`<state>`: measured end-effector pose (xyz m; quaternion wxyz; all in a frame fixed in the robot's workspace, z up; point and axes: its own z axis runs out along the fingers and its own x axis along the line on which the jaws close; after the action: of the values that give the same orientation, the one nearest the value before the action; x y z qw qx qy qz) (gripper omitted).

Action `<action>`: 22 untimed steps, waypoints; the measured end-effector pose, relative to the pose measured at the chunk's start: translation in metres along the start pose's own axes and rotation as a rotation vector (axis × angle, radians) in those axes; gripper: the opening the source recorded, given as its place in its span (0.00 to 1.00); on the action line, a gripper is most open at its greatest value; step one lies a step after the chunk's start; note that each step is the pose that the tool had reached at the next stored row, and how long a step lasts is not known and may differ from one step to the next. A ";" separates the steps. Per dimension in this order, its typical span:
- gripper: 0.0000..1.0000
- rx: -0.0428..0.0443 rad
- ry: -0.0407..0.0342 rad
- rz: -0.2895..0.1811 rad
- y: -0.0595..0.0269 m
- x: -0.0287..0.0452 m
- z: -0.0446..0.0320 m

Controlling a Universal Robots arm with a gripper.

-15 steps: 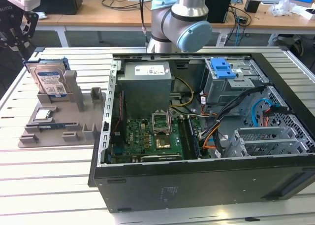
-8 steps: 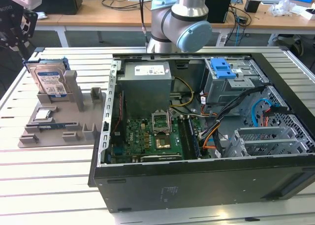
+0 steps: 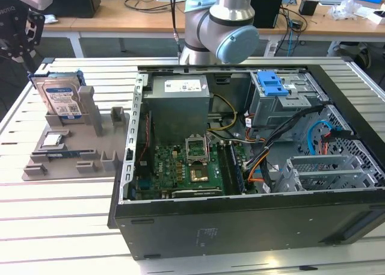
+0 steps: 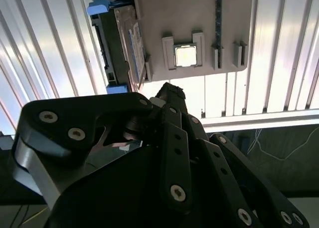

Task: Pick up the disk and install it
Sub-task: 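Pick up the disk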

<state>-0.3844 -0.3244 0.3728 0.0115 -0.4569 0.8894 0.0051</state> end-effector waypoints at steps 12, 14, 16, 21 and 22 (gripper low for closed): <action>0.11 -0.0039 -0.0002 -0.157 0.0000 0.0000 0.0000; 0.11 -0.0044 -0.0003 -0.177 0.0000 0.0000 0.0000; 0.11 -0.0051 -0.0003 -0.205 0.0000 0.0000 0.0000; 0.11 -0.0068 -0.0004 -0.272 0.0000 0.0000 0.0000; 0.11 -0.0069 -0.0004 -0.280 0.0000 0.0000 0.0000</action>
<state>-0.3844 -0.3244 0.3728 0.0107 -0.5767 0.8169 0.0067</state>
